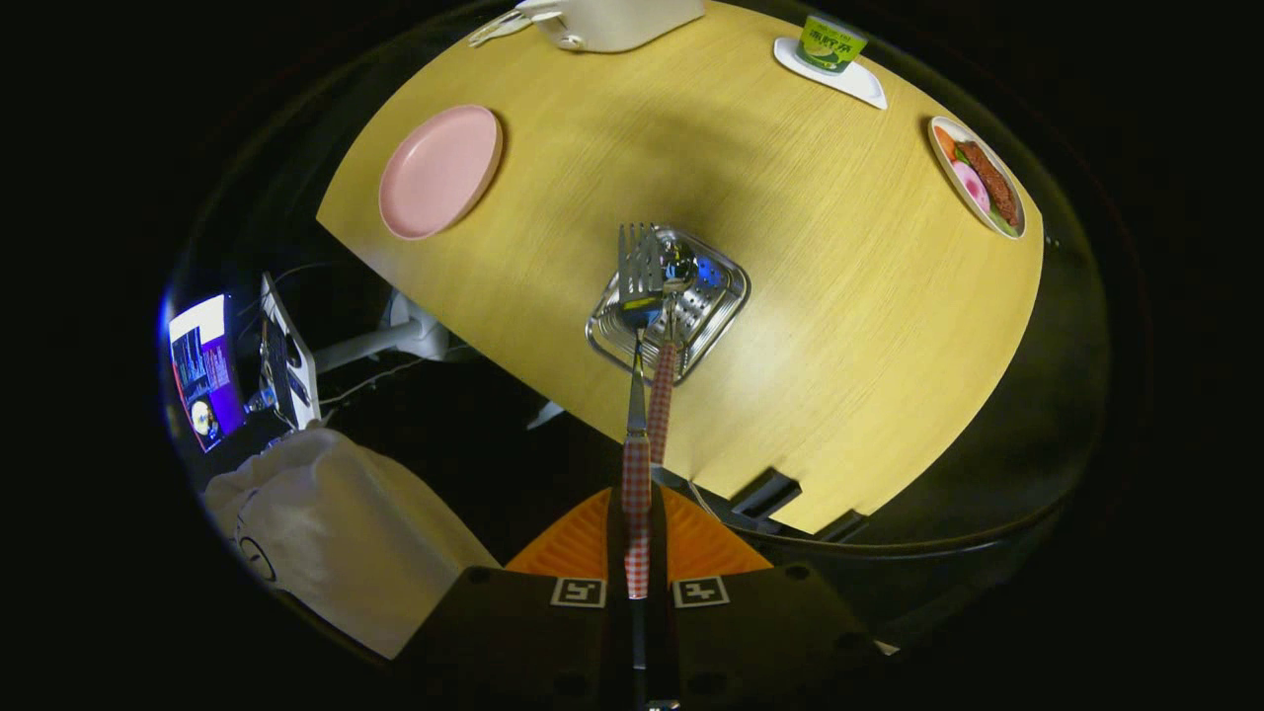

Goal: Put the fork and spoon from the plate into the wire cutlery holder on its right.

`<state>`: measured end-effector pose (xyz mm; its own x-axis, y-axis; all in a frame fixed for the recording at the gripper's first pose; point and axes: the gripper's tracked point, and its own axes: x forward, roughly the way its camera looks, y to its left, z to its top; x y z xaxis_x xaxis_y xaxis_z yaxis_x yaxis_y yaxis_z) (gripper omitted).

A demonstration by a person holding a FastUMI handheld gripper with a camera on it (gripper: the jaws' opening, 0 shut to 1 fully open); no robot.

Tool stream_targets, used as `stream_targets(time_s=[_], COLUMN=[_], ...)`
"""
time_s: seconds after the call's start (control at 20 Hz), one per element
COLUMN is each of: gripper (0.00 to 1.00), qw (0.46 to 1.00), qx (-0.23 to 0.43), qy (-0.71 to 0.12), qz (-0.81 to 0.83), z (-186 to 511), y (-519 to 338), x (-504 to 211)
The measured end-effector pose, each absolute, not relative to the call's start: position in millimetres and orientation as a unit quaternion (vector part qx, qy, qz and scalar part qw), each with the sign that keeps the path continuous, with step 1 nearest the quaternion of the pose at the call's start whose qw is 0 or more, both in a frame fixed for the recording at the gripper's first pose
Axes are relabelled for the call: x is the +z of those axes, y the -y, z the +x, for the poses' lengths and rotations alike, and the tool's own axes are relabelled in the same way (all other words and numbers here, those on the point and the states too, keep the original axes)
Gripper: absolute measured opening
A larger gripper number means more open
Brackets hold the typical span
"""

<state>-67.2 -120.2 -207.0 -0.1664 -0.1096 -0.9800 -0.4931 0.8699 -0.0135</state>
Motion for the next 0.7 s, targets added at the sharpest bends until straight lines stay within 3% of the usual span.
stream_targets(time_s=[0.3,0.7], gripper=[0.10,0.14], qw=[0.545,0.507], qx=[0.144,0.142], qy=[-0.787,-0.811], qz=[-0.249,-0.254], z=[-55.3,-40.0], y=[145.1,149.0], x=[-214.8,-224.7])
